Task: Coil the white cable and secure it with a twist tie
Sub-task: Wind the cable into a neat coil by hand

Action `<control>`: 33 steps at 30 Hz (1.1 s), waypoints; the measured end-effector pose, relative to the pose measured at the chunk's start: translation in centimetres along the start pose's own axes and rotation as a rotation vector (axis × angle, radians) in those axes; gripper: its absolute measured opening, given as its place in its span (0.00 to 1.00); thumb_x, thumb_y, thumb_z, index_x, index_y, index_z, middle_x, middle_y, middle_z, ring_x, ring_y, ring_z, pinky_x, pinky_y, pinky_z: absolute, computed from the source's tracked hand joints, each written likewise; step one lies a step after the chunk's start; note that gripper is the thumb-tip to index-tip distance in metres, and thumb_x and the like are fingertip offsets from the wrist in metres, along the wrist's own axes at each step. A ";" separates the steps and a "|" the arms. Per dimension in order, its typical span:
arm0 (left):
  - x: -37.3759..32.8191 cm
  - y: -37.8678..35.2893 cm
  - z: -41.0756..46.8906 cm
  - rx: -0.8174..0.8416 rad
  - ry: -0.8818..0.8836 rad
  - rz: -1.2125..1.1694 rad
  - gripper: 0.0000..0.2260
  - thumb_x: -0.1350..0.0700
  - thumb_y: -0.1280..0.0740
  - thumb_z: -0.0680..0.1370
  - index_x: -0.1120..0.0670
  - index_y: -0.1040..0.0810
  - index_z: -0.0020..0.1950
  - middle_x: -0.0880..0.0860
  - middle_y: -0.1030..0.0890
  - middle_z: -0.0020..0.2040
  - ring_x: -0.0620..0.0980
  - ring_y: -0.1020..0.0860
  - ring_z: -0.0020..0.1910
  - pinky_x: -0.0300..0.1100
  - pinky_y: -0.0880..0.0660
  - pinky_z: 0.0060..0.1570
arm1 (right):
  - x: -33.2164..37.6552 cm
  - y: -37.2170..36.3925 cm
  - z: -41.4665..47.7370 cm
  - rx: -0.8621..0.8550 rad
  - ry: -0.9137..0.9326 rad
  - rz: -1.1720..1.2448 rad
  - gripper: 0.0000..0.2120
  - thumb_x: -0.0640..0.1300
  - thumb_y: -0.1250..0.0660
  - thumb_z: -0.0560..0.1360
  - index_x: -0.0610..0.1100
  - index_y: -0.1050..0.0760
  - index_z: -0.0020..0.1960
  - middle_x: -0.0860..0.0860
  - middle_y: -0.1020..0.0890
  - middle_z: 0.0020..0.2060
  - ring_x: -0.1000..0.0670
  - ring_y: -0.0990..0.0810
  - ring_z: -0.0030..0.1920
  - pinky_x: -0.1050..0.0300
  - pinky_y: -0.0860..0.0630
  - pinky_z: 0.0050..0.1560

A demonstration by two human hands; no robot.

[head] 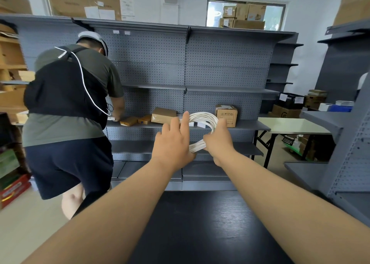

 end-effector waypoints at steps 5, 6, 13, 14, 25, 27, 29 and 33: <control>0.2 -0.7 -0.3 0.009 0.009 0.066 0.59 0.32 0.28 0.59 0.55 0.65 0.72 0.55 0.36 0.63 0.56 0.30 0.54 0.50 0.29 0.50 | -0.1 -0.7 0.1 0.043 -0.066 0.071 0.15 0.30 0.46 0.74 0.44 0.40 0.57 0.47 0.30 0.38 0.48 0.29 0.36 0.51 0.26 0.36; 0.3 -0.9 -0.4 0.017 0.012 0.079 0.58 0.35 0.28 0.62 0.56 0.65 0.72 0.56 0.36 0.64 0.56 0.30 0.54 0.49 0.30 0.49 | -0.1 -0.8 0.1 0.052 -0.076 0.080 0.15 0.30 0.46 0.74 0.44 0.40 0.57 0.47 0.30 0.38 0.47 0.28 0.37 0.48 0.24 0.38; 1.0 -1.0 -0.2 0.004 0.001 0.122 0.37 0.60 0.41 0.72 0.60 0.56 0.76 0.57 0.32 0.62 0.58 0.30 0.51 0.47 0.29 0.47 | 0.5 -0.9 -0.1 0.049 0.005 0.033 0.14 0.30 0.44 0.74 0.44 0.39 0.55 0.47 0.28 0.39 0.50 0.29 0.35 0.54 0.30 0.32; 1.1 -1.0 -0.1 0.002 -0.004 0.115 0.36 0.60 0.41 0.72 0.60 0.55 0.76 0.57 0.32 0.62 0.58 0.29 0.51 0.47 0.29 0.47 | 0.5 -0.8 -0.1 0.048 0.016 0.026 0.15 0.30 0.43 0.74 0.44 0.39 0.56 0.47 0.28 0.39 0.51 0.29 0.35 0.55 0.31 0.30; 2.1 -1.3 0.8 0.051 -0.071 0.146 0.28 0.62 0.37 0.72 0.58 0.42 0.70 0.55 0.27 0.57 0.58 0.26 0.51 0.48 0.30 0.45 | 0.4 -1.4 0.1 0.248 0.182 -0.123 0.37 0.42 0.28 0.70 0.46 0.46 0.71 0.49 0.31 0.62 0.48 0.31 0.62 0.55 0.32 0.61; 2.3 -1.6 0.6 0.076 -0.092 0.193 0.25 0.62 0.37 0.72 0.58 0.40 0.67 0.54 0.27 0.55 0.57 0.26 0.50 0.48 0.30 0.44 | 0.7 -2.1 -0.5 0.369 0.322 -0.367 0.51 0.48 0.24 0.65 0.47 0.56 0.76 0.48 0.42 0.72 0.48 0.42 0.72 0.53 0.41 0.70; 2.1 -2.1 0.2 0.100 -0.109 0.200 0.22 0.62 0.36 0.72 0.57 0.38 0.64 0.54 0.26 0.54 0.56 0.25 0.50 0.46 0.31 0.42 | 0.9 -3.0 -1.2 0.390 0.479 -0.693 0.58 0.53 0.23 0.63 0.48 0.61 0.76 0.49 0.48 0.75 0.46 0.47 0.74 0.49 0.46 0.73; 1.0 -3.0 -0.4 0.128 -0.139 0.140 0.18 0.58 0.34 0.72 0.57 0.36 0.59 0.54 0.25 0.52 0.55 0.25 0.48 0.46 0.31 0.42 | 0.2 -4.6 -2.0 0.280 0.620 -1.037 0.57 0.59 0.25 0.63 0.46 0.60 0.76 0.50 0.51 0.76 0.48 0.51 0.76 0.45 0.54 0.74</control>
Point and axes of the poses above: each hand's wrist, its own z-axis towards the middle knuckle, its own y-axis out of the back of the hand, x = y × z, the point moved 8 cm from there along z, towards the middle knuckle
